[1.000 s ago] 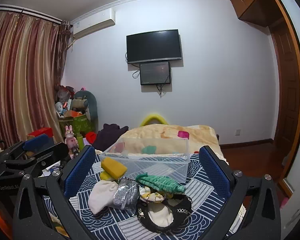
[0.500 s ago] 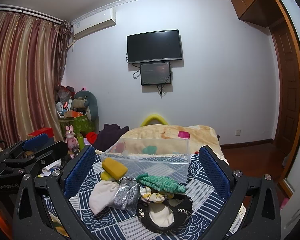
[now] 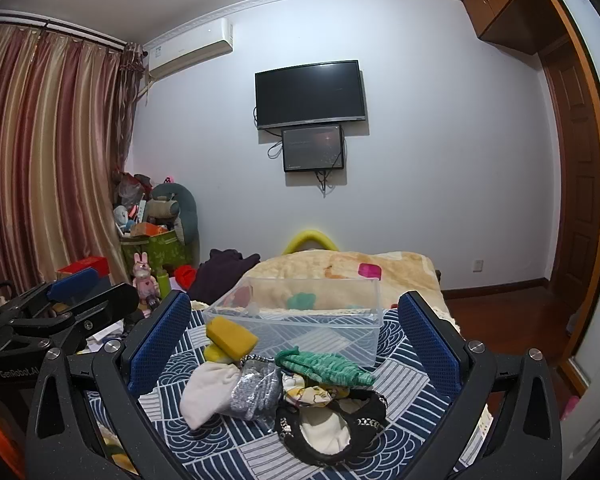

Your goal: Organize soft objects

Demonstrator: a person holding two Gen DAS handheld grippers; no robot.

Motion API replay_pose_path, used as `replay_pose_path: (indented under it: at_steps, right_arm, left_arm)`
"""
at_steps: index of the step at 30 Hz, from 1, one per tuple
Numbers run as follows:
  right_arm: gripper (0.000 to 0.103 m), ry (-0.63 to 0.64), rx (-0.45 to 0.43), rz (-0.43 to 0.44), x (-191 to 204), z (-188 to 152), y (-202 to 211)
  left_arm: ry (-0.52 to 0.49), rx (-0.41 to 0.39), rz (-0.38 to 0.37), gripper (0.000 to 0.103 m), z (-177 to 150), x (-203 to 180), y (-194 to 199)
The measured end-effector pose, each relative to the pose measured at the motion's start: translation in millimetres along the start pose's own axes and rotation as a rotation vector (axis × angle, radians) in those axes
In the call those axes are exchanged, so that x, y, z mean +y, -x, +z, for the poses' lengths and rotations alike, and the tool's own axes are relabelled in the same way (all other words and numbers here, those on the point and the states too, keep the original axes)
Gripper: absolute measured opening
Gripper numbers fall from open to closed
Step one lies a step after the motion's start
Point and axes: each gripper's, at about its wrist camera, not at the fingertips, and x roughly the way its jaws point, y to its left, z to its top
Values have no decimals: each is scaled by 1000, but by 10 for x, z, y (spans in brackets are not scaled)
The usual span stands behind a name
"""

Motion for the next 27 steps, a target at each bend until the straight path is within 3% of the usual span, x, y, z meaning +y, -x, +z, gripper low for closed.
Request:
replay_pose_path:
  at_steps: [11, 17, 21, 23, 27]
  right_arm:
    - [103, -30, 31, -11, -75, -53, -101]
    - [103, -95, 83, -31, -242, -175, -276]
    - [102, -90, 135, -60, -306, -277, -412]
    - [96, -93, 162, -57, -319, -327, -472]
    - [87, -99, 225, -45, -348, -415, -608]
  left_arm:
    - [-2, 2, 6, 103, -20, 4, -30]
    - [42, 84, -10, 102, -102, 136, -262]
    - [78, 129, 0, 86, -193, 245, -422]
    - [87, 156, 9, 78, -237, 283, -508]
    - [96, 215, 17, 75, -324, 338, -704]
